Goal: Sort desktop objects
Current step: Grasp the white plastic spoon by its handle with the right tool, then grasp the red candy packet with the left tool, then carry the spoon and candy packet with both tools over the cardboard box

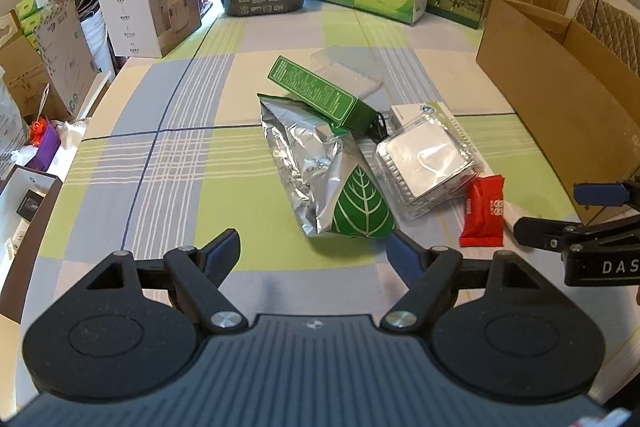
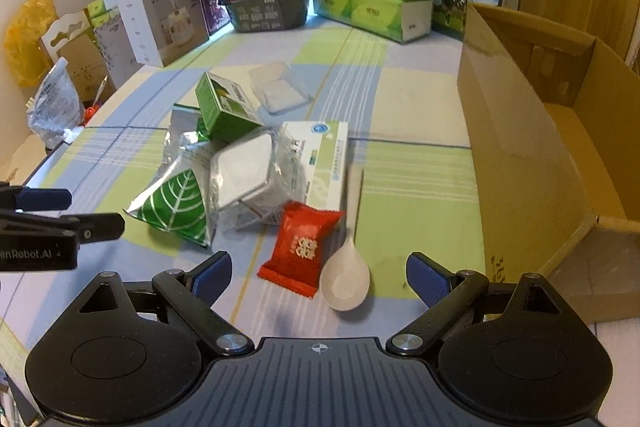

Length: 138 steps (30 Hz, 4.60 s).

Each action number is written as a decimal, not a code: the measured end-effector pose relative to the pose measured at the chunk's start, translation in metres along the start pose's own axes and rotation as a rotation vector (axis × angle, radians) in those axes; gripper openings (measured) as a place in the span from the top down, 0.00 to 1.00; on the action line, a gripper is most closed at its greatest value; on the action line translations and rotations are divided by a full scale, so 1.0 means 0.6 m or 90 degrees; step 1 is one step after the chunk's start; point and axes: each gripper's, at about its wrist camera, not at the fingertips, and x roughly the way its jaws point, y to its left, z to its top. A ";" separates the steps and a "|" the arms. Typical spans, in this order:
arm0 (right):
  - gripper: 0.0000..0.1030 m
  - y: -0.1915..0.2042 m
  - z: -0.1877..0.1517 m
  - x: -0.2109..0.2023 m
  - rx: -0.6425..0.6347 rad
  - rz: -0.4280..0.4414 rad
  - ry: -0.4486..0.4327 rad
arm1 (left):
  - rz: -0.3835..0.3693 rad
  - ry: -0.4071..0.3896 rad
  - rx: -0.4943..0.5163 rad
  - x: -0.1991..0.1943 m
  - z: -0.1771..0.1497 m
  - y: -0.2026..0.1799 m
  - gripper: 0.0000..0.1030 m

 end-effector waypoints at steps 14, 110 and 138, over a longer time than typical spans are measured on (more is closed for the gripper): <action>0.14 -0.003 -0.013 0.033 0.001 0.032 -0.017 | -0.004 0.004 0.014 0.034 0.010 -0.002 0.26; 0.70 -0.065 -0.049 0.041 0.010 -0.056 0.016 | -0.151 0.018 0.161 0.116 -0.007 -0.199 0.79; 0.71 -0.038 -0.027 -0.003 -0.029 -0.069 -0.069 | -0.144 -0.004 0.162 0.070 0.000 -0.186 0.80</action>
